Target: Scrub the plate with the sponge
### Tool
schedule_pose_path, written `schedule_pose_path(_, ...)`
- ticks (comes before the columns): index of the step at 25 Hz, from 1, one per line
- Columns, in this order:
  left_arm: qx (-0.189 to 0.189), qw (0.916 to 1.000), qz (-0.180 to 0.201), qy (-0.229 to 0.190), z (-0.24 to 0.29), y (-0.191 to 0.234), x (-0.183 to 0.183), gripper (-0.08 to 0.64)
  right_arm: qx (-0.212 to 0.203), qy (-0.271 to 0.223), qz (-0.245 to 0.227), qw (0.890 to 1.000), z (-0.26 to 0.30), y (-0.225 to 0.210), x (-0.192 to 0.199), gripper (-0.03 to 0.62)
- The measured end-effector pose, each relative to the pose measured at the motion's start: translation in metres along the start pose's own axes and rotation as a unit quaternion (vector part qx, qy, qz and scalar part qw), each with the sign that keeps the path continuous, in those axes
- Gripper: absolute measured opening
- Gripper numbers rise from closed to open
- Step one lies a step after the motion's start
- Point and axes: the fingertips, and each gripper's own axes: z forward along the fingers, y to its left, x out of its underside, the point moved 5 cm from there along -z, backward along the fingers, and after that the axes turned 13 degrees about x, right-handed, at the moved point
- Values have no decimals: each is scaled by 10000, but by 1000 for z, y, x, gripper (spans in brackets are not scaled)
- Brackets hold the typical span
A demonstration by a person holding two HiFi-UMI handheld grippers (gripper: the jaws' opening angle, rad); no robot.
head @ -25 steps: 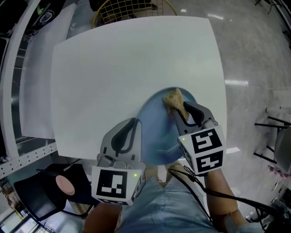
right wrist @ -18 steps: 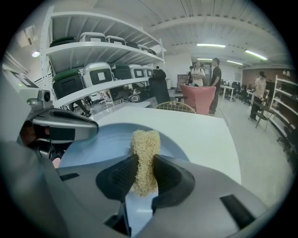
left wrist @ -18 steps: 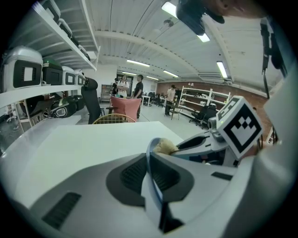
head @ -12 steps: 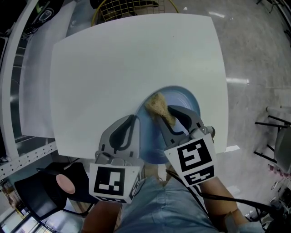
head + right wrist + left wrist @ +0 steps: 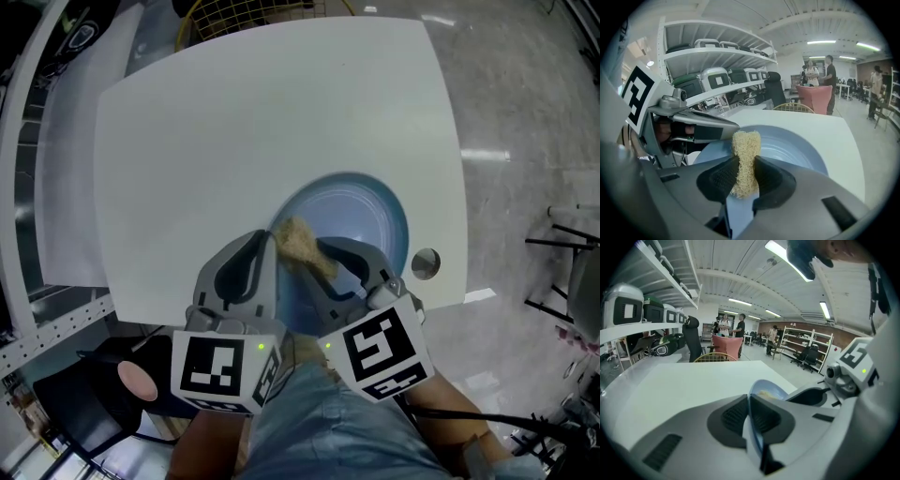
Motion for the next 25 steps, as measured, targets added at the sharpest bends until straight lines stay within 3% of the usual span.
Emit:
schedule_pose_path(15, -126, 9998, 150, 64, -4, -1, 3, 26, -314, 170, 133, 9993, -19, 16, 43, 107)
schedule_pose_path(25, -193, 9992, 296, 189, -6, -3, 5, 26, -66, 416, 506, 9978, -31, 0, 79, 107)
